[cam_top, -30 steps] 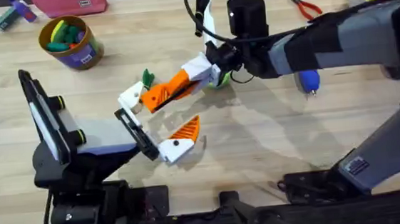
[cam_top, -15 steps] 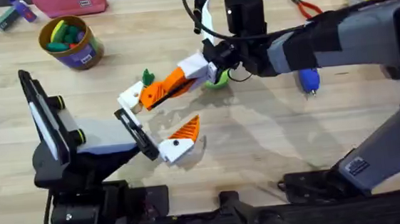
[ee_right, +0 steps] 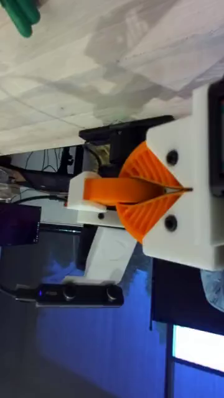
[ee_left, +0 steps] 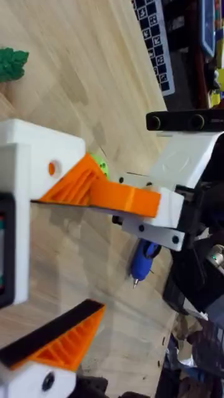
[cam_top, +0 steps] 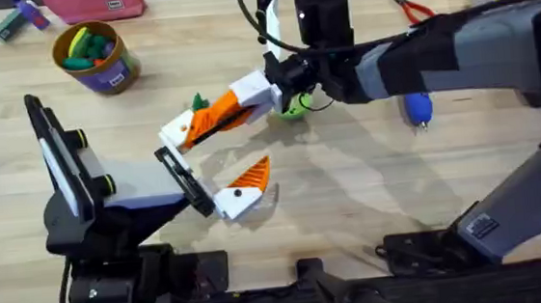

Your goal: Pick up the gripper from the table and insert it into the empty holder that is missing its gripper. Then pick up a screw, insert it into the mounting hole, and use the screwdriver to tighten it. Finally, clean up the table by picking up the vegetable and placing it into the bucket.

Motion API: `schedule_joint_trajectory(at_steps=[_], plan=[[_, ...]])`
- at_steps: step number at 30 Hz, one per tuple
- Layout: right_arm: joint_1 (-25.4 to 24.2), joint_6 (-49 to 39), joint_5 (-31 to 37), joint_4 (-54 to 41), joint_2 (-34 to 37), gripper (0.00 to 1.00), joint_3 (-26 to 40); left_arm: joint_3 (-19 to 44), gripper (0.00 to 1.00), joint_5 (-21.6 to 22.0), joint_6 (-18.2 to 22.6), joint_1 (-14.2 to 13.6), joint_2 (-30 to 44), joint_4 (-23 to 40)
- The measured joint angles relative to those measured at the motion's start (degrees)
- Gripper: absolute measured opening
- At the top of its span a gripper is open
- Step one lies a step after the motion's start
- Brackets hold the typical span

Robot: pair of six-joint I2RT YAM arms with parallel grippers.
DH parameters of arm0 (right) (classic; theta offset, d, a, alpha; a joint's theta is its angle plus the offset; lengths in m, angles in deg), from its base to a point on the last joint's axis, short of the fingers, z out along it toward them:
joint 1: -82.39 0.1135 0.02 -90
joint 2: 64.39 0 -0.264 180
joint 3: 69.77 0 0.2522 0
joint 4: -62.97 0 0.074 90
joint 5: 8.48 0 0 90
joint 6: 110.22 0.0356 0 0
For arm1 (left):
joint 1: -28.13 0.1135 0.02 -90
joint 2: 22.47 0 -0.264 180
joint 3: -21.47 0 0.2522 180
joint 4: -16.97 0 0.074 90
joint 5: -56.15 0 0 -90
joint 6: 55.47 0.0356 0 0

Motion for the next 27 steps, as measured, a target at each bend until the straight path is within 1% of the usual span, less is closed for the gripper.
schedule_joint_trajectory(at_steps=[7, 15, 23, 27], plan=[[0.6, 0.0, 1.0, -3.5, 0.0, 0.009, 1.5, 0.0, 0.985, 0.4, 0.0, 0.0, 0.0, 0.0], [1.0, 0.0, 1.3, -4.3, 0.0, 0.009, 2.4, 0.0, 0.985, 1.5, 0.1, 0.0, 0.0, -0.2], [1.6, 0.0, -1.8, -4.1, 4.1, 0.009, 6.2, 0.0, 0.985, 1.7, 0.0, 0.0, 0.0, -0.1], [1.6, -0.5, -2.5, -4.0, 4.6, 0.009, 6.7, 0.0, 0.985, 1.6, 0.0, 0.1, 0.0, -0.2]])
